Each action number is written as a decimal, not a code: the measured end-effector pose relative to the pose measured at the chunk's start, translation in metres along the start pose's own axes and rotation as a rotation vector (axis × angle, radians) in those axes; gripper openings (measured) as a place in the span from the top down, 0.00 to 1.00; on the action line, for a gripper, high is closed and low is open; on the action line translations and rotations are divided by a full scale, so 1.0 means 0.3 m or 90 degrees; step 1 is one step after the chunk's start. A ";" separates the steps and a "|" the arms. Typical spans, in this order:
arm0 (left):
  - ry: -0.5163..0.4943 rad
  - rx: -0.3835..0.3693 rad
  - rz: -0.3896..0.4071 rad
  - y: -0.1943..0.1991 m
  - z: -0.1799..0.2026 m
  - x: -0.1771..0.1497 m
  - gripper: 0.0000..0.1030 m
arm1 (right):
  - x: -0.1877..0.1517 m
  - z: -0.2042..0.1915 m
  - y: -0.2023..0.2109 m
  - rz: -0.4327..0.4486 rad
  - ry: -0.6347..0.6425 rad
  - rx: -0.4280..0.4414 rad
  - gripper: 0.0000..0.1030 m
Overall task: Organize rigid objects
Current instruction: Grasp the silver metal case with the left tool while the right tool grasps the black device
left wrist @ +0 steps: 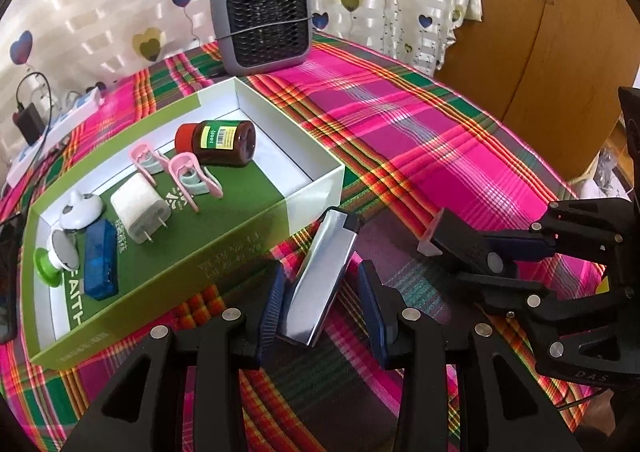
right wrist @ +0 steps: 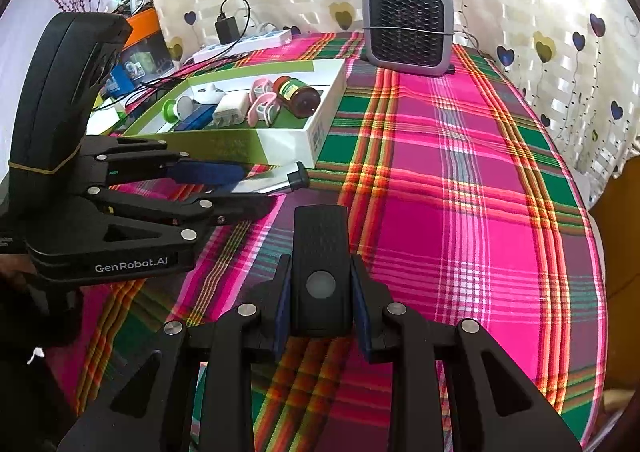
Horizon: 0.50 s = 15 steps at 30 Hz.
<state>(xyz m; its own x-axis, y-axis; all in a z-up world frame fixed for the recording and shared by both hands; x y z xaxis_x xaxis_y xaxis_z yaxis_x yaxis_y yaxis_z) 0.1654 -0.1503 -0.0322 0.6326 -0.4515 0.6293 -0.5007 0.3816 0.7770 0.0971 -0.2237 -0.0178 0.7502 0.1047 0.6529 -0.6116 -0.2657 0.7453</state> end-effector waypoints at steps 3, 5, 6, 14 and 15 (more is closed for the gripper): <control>0.007 0.002 -0.001 -0.001 -0.001 0.001 0.65 | 0.000 -0.001 0.000 -0.001 -0.001 0.001 0.73; 0.011 0.005 -0.001 0.000 -0.004 0.001 0.65 | 0.001 -0.001 -0.001 -0.001 0.000 0.000 0.73; 0.013 0.005 -0.001 -0.001 -0.005 0.003 0.66 | 0.001 -0.001 -0.002 -0.001 0.001 0.001 0.73; 0.014 0.004 0.000 0.002 -0.009 -0.001 0.72 | 0.000 -0.005 -0.004 -0.003 0.006 -0.001 0.73; 0.013 0.003 0.001 0.003 -0.008 -0.001 0.72 | 0.000 -0.005 -0.004 -0.003 0.007 -0.002 0.73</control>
<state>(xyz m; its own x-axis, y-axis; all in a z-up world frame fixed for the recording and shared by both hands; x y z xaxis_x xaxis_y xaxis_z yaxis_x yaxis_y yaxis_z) 0.1661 -0.1479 -0.0318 0.6440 -0.4341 0.6299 -0.5046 0.3777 0.7763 0.0975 -0.2220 -0.0187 0.7500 0.1161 0.6512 -0.6092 -0.2622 0.7484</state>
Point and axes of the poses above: each gripper's, at about its wrist camera, not at the fingertips, and y roughly against the way its jaws point, z to its right, x to its top, the point moved 5 cm from there along -y, roughly the way its jaws point, and after that the axes turned 3 degrees about z, right-handed, at the moved point
